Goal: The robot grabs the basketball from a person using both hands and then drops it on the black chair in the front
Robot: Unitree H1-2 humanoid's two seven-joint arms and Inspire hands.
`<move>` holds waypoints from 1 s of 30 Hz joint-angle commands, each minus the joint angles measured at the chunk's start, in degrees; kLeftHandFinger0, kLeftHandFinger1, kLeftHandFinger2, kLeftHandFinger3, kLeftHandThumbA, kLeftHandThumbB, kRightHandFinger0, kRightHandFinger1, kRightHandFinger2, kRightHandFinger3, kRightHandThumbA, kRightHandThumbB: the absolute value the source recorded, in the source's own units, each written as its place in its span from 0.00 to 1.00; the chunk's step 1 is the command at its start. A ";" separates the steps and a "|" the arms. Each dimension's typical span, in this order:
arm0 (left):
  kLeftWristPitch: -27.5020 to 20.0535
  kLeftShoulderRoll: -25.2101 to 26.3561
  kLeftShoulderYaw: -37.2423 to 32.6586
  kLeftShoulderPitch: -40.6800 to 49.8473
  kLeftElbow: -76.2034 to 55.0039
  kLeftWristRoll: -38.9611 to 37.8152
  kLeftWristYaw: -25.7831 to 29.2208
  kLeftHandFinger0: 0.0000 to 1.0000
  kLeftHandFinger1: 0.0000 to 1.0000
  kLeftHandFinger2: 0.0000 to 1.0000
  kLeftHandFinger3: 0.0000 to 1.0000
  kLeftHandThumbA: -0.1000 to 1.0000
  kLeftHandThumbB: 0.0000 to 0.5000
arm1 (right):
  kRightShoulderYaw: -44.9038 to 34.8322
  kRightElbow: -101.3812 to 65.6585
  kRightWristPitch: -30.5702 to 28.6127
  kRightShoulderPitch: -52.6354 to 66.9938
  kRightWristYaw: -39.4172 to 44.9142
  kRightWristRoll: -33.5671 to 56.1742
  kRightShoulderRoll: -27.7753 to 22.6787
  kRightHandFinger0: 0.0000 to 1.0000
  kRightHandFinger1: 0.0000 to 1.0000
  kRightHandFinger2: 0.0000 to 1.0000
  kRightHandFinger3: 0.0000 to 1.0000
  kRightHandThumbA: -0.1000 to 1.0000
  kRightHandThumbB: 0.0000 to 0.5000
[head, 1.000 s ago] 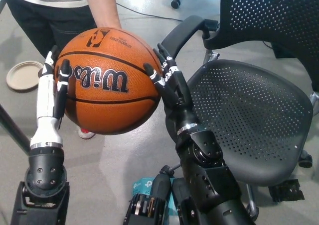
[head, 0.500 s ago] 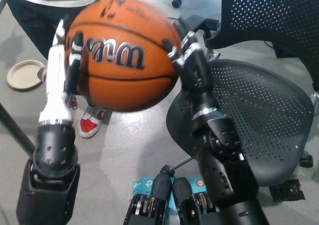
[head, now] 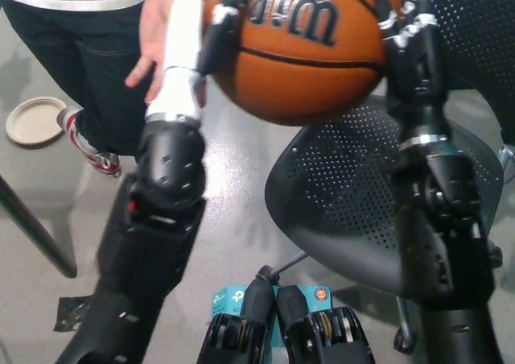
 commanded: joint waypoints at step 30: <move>-20.82 -18.82 2.37 -28.00 59.56 -6.50 -1.37 1.00 1.00 1.00 1.00 1.00 0.32 | -11.04 14.48 5.14 -6.51 9.82 11.53 -6.65 1.00 1.00 1.00 1.00 1.00 0.42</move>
